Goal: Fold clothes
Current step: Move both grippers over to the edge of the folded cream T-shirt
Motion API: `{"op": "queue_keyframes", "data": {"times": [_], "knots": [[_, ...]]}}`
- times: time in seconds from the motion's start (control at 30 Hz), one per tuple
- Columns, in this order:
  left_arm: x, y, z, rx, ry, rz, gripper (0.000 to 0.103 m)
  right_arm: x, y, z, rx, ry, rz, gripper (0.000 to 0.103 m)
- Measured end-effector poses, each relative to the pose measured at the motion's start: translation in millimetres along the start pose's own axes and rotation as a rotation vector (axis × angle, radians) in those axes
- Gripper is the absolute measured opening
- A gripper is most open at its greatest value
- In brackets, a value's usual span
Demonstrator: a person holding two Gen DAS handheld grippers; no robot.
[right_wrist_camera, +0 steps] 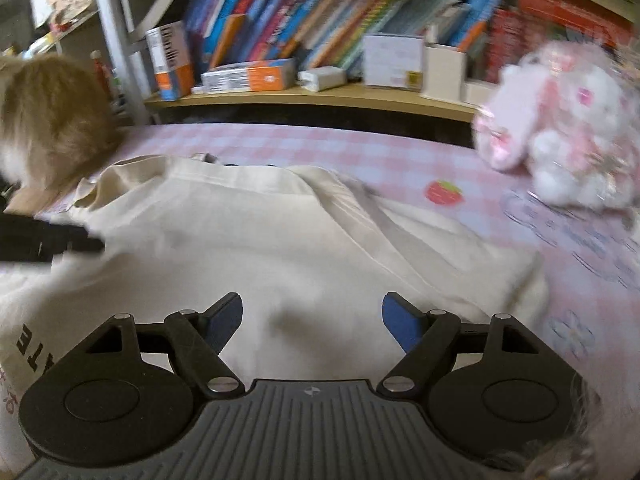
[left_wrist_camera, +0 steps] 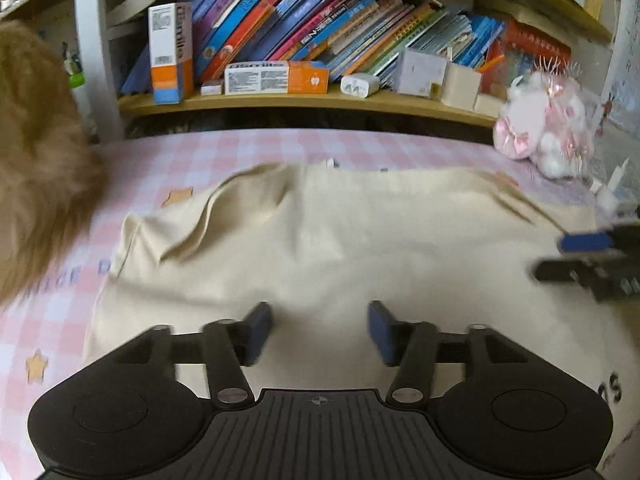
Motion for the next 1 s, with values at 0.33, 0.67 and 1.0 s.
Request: {"op": "queue_keyframes", "data": {"times": [0.33, 0.67, 1.0], "knots": [[-6.5, 5.0, -19.4, 0.004, 0.011, 0.018, 0.069, 50.8, -39.8, 47.5, -0.013, -0.016, -0.129, 0.069], [-5.2, 22.3, -7.5, -0.034, 0.015, 0.023, 0.076, -4.1, -123.0, 76.5, 0.038, -0.164, -0.391, 0.071], [2.3, 37.8, 27.5, -0.041, -0.010, 0.027, 0.076, 4.4, -132.1, 21.1, 0.027, 0.016, -0.404, 0.076]]}}
Point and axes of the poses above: each gripper's, at about its wrist camera, not at the fingertips, and x roughly the way its jaws point, y to its left, z to its top, the point moved 8 cm from there along x, roughly the way its jaws point, and after that the axes turned 7 degrees about y, right-handed, at the moved point
